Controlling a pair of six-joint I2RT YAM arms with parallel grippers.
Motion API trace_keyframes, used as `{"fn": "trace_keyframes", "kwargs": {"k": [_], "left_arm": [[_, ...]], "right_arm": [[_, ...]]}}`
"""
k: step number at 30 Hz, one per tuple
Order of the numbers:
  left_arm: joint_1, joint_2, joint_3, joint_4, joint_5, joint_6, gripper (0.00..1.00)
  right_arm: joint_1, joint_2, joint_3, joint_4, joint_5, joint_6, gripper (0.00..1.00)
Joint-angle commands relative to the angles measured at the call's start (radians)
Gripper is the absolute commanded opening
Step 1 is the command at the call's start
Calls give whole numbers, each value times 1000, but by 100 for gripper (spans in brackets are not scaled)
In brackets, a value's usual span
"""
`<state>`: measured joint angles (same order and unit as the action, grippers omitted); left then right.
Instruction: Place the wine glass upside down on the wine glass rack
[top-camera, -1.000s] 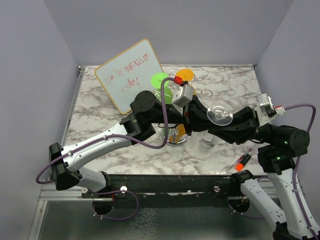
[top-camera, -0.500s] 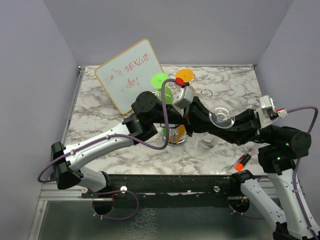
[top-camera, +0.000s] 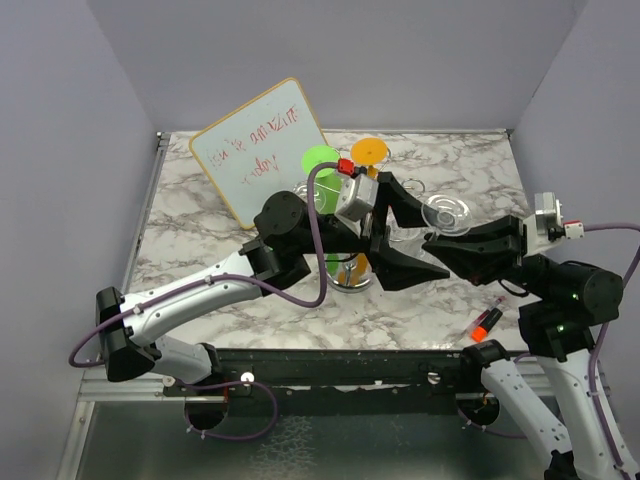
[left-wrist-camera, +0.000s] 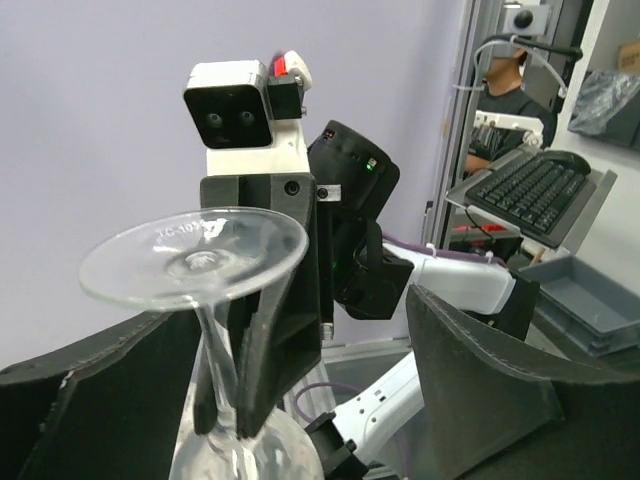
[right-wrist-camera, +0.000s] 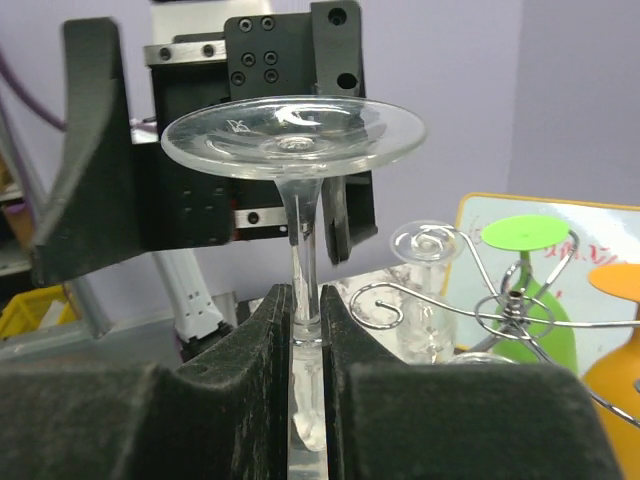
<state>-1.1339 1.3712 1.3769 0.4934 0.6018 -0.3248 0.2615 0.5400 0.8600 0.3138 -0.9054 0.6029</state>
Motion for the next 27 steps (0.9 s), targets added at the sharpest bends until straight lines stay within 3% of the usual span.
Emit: {"fn": "trace_keyframes", "kwargs": {"k": [1, 8, 14, 21, 27], "left_arm": [[-8, -69, -44, 45, -96, 10, 86], [-9, -152, -111, 9, -233, 51, 98], [-9, -212, -110, -119, -389, 106, 99], [-9, -292, -61, -379, -586, 208, 99], [-9, -367, -67, -533, -724, 262, 99]], "right_arm": [[-4, -37, 25, -70, 179, -57, 1], [-2, -66, 63, -161, 273, -127, 1], [-4, -81, 110, -289, 397, -224, 1], [-3, -87, 162, -471, 582, -388, 1], [-3, -63, 108, -488, 693, -483, 1]]}}
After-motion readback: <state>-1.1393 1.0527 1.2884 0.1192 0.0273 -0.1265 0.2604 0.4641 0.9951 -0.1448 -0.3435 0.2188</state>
